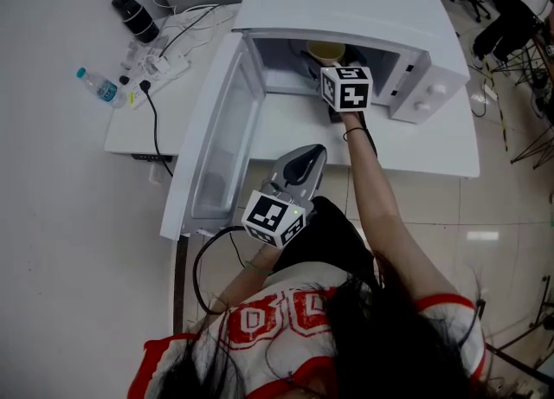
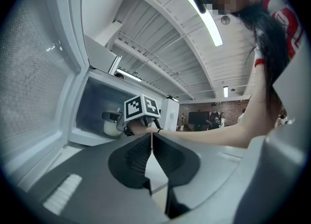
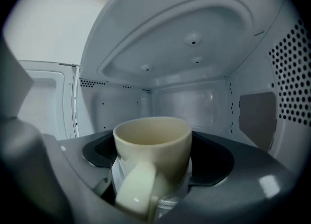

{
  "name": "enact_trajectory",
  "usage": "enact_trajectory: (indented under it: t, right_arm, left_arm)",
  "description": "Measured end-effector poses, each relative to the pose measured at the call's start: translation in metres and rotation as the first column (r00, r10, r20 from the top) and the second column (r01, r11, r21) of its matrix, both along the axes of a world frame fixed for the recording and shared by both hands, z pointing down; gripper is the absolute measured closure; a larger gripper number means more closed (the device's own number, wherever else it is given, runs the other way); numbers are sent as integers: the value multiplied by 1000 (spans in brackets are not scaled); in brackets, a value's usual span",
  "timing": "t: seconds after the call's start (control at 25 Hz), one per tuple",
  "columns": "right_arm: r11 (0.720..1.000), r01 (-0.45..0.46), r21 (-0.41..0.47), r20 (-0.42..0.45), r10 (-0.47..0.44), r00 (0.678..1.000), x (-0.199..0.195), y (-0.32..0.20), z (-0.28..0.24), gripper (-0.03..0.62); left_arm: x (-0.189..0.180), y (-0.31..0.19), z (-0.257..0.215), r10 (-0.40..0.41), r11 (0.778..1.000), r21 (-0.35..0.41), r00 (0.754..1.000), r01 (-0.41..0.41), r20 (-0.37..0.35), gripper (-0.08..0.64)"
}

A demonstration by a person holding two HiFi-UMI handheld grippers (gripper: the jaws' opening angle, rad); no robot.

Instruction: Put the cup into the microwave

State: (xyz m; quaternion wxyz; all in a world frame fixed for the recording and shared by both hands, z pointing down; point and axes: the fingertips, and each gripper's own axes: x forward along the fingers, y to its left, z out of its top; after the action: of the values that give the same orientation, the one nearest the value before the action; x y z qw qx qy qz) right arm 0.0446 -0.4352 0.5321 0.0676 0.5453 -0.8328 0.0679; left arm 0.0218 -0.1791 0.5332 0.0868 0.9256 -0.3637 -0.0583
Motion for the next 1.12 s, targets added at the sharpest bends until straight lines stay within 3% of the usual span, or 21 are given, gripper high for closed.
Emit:
enact_trajectory:
  t: [0.6,1.12]
  right_arm:
    - [1000,-27,-11,-19,27,999,1,-18,3,146]
    - [998,-38,-47,7,38,999,12,-1,6,143]
  left_arm:
    - [-9,-9,-7,-37,999,-17,999,36,-32,558]
    - [-8,-3,-19,-46,999,-1,999,46,8,558]
